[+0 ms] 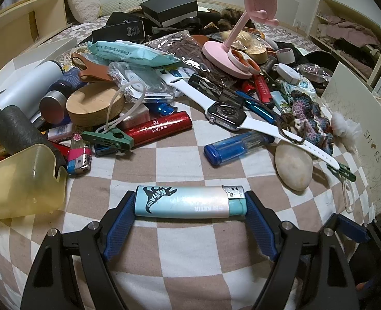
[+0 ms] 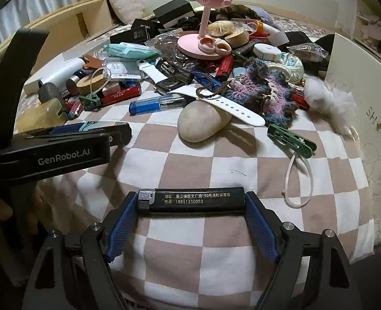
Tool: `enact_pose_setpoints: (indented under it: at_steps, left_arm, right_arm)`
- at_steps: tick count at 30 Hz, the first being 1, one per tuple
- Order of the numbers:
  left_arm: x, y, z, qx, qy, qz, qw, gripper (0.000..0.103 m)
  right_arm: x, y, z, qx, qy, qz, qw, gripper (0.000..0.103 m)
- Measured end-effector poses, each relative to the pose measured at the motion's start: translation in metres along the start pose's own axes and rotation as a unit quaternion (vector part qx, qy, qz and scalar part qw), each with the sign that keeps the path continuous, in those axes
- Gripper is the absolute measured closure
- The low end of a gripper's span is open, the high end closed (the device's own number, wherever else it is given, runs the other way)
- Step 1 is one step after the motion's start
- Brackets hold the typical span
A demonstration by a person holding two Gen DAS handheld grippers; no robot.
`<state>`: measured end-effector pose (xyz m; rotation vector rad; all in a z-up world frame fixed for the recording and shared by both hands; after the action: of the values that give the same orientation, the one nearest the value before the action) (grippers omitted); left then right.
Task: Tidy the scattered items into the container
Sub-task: 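Carry the light blue and black lighters over the SHOES box with both grippers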
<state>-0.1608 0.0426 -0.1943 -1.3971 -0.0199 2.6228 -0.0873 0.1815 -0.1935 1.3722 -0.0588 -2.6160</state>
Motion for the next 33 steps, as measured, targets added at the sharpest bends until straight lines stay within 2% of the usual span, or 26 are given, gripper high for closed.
enact_pose_setpoints:
  at_steps: [8,12,17,23,27,33]
  left_arm:
    - [-0.016,-0.004,0.0,0.003,-0.022,-0.005,0.9997,0.021]
    - [-0.044,-0.011,0.005,0.022,-0.064,0.0,0.9977,0.021]
    - [-0.069,-0.019,0.018,0.032,-0.098,-0.006,0.9946,0.021]
    - [-0.096,-0.029,0.031,0.034,-0.125,-0.02,0.9913,0.021]
    - [-0.112,-0.042,0.037,0.045,-0.142,-0.023,0.9886,0.021]
    - [-0.138,-0.074,0.046,0.065,-0.161,-0.047,0.9837,0.021]
  right_arm:
    - [-0.009,-0.001,0.003,0.027,0.002,0.033,0.999,0.021]
    - [-0.02,-0.002,0.007,0.032,-0.007,0.046,0.998,0.021]
    - [-0.039,-0.009,0.016,0.044,-0.027,0.059,0.997,0.021]
    - [-0.074,-0.022,0.032,0.042,-0.066,0.078,0.994,0.021]
    - [-0.103,-0.033,0.044,0.037,-0.1,0.077,0.991,0.021]
    - [-0.149,-0.059,0.057,0.034,-0.152,0.066,0.986,0.021]
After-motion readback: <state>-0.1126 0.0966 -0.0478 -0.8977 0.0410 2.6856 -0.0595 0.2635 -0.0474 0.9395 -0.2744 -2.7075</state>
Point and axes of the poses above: each gripper's, at about its wrist camera, not at the fingertips, and x roughly the way its jaws point, y to its left, z to its top, the point moved 4 cm from there along x, roughly the way its jaws point
